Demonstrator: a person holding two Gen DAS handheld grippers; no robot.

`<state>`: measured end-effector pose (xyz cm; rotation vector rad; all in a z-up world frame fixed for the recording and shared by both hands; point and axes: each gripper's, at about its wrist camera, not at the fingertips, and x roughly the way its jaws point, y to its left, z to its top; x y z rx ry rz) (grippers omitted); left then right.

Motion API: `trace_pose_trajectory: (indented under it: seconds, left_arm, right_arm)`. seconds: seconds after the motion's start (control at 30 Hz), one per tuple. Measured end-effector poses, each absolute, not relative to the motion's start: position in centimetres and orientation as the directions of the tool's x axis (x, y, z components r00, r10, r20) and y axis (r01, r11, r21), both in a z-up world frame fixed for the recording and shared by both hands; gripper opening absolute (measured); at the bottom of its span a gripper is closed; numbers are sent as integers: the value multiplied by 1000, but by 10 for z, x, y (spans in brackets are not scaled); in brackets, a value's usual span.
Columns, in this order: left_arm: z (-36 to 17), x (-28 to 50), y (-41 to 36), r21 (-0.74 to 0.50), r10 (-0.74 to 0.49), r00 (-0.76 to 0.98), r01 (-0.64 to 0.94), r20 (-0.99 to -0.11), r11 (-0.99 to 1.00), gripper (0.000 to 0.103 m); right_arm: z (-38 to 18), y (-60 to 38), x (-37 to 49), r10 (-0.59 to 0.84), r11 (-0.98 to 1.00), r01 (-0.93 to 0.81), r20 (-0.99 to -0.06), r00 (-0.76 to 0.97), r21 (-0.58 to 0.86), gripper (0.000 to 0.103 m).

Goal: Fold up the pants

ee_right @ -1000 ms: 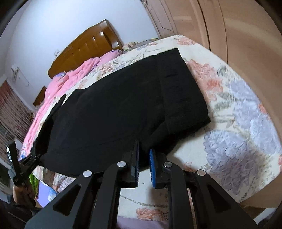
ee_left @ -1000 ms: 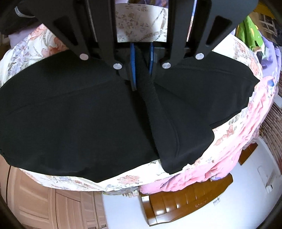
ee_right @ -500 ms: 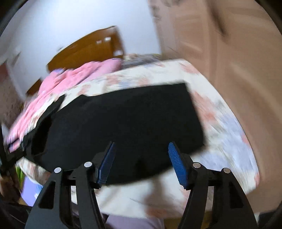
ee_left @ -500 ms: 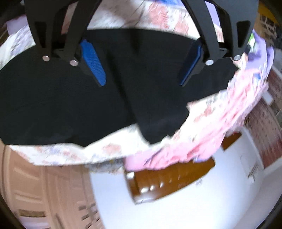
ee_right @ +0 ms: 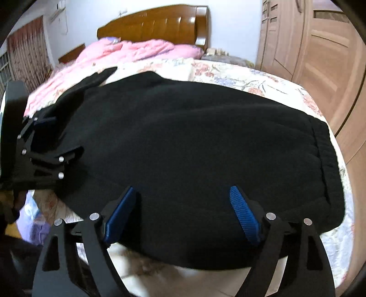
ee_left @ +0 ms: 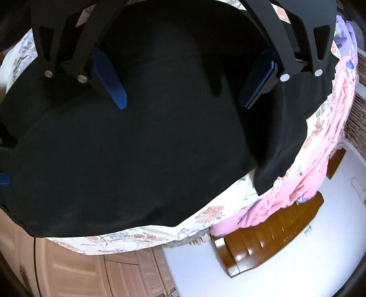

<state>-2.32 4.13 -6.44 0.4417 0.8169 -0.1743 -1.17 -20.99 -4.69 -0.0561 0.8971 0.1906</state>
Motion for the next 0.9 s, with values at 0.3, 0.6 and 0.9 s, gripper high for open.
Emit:
trace_pose_trajectory:
  seconds: [0.3, 0.6, 0.9]
  left_arm:
    - [-66, -20, 46, 298, 11, 656, 329, -755, 896, 101]
    - [-40, -23, 53, 285, -9, 652, 344, -758, 895, 101]
    - [3, 111, 122, 229, 73, 637, 167, -768, 959, 100]
  right_arm:
    - [-24, -182, 48, 117, 966, -250, -758, 641, -62, 90]
    - [-45, -153, 105, 64, 947, -285, -786, 614, -145, 91]
    - [-56, -163, 103, 96, 961, -264, -789, 607, -86, 93]
